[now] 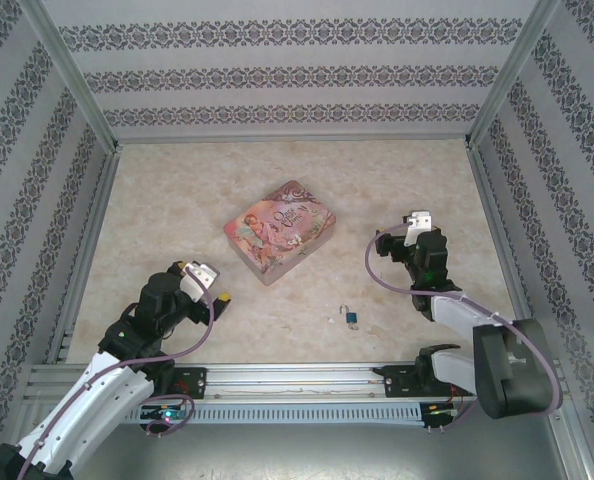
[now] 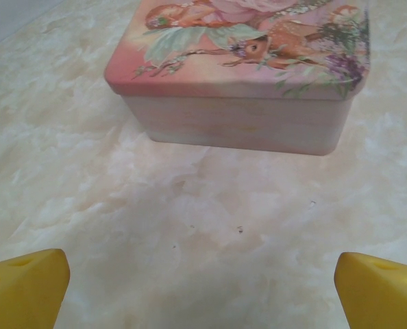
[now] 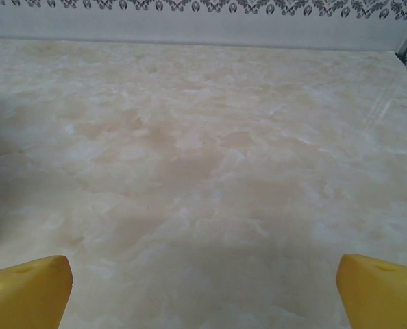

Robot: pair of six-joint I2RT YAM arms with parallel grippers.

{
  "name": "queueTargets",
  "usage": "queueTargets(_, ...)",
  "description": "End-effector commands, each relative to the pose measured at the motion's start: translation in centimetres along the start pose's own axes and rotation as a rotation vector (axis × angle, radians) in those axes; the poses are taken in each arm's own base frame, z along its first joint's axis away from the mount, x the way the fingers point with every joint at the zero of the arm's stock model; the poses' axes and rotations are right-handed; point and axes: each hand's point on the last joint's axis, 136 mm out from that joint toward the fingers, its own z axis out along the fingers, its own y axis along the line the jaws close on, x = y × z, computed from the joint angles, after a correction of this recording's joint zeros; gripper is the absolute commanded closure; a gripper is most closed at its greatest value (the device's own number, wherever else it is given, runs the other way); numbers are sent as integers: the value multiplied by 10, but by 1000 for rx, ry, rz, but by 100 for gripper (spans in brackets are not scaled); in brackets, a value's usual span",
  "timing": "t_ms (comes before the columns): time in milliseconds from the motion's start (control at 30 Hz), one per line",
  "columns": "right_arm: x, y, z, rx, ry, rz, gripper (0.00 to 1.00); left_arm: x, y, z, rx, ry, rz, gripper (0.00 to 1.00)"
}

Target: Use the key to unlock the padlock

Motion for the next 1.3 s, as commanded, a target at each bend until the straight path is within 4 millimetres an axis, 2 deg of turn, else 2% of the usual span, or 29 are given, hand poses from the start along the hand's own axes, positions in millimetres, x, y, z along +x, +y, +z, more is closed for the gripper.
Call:
queueTargets(0,-20,0,3,-10,-106,-6,1,-14,23,-4,-115,-52,-83,1)
queueTargets(200,-23,2,7,-27,-139,-65,2,-21,46,-9,-239,-89,-185,1)
queueTargets(400,-17,-8,16,-15,-167,-35,2,-31,62,-6,-331,-194,-273,1)
queueTargets(567,-6,-14,26,-15,-163,-3,2,-23,86,-8,-495,-221,-269,1)
queueTargets(633,-8,-16,28,-19,-169,8,2,-19,93,-9,-546,-223,-260,1)
queueTargets(867,-6,-25,42,-12,-89,62,2,-11,107,-7,-595,-263,-323,1)
queueTargets(900,-11,-28,46,-6,-80,70,2,-9,109,-5,-603,-269,-339,1)
queueTargets(1067,-12,-28,46,-4,-84,68,2,4,122,10,-620,-238,-382,1)
queueTargets(1267,-12,-28,46,-4,-84,68,1,2,139,33,-606,-237,-393,1)
